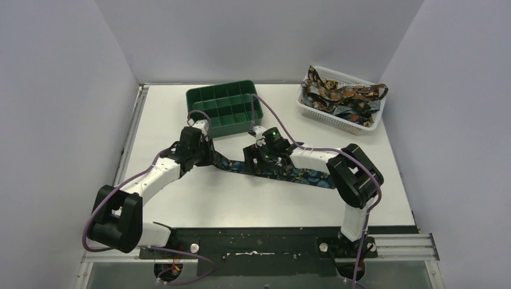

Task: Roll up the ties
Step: Roll the tie at the center of the board.

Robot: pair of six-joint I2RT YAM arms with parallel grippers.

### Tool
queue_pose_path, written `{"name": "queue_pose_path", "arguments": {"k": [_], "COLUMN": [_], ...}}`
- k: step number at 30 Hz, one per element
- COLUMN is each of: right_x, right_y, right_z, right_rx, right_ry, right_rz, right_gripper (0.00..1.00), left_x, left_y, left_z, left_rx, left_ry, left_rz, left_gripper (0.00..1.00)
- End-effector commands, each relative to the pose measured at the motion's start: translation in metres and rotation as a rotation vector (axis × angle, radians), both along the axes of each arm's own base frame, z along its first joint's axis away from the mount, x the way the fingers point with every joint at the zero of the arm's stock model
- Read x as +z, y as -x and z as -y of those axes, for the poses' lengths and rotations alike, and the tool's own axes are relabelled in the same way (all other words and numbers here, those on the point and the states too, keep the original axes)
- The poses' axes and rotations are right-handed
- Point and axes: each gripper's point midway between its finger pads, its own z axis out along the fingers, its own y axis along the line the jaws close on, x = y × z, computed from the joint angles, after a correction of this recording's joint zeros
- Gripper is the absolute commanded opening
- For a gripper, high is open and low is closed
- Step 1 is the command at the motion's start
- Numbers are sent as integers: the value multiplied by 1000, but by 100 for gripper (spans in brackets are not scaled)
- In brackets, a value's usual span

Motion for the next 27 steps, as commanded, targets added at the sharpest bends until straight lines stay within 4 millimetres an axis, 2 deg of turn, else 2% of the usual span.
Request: {"name": "queue_pose_path", "arguments": {"k": [1,4,7,12,17,20,23,27], "right_x": [-1,3,4,11,26,38,50,58], "right_y": [-10,-8,-5,-1,-3,-6,-7,-12], "right_z": [2,-1,-4,-11,-18,-20,-21,-13], "right_rx": [-44,-40,-32,-23,-27,-43,-61,-133], "right_ry": [-6,-20,-36,-76,-129,-163,-198,-206], "right_rz": [17,19,8,1,7,21,29,56], "right_gripper": [75,75,75,75,77,78,78,80], "left_x": [19,19,19,15,12,17,23,27], "left_y": [-8,-13,-16,-18,-16,-16,-14,-11], "left_z": [-5,-9,-1,10,11,9,16,25], "left_rx": [-16,28,16,10,29,48,45,36], "left_ry": [-81,-91,-75,-155,-261,-313,-351,-409], "left_rz": [36,52,76,94,113,145,182,219], "left_gripper": [32,32,32,32,32,32,32,32]}}
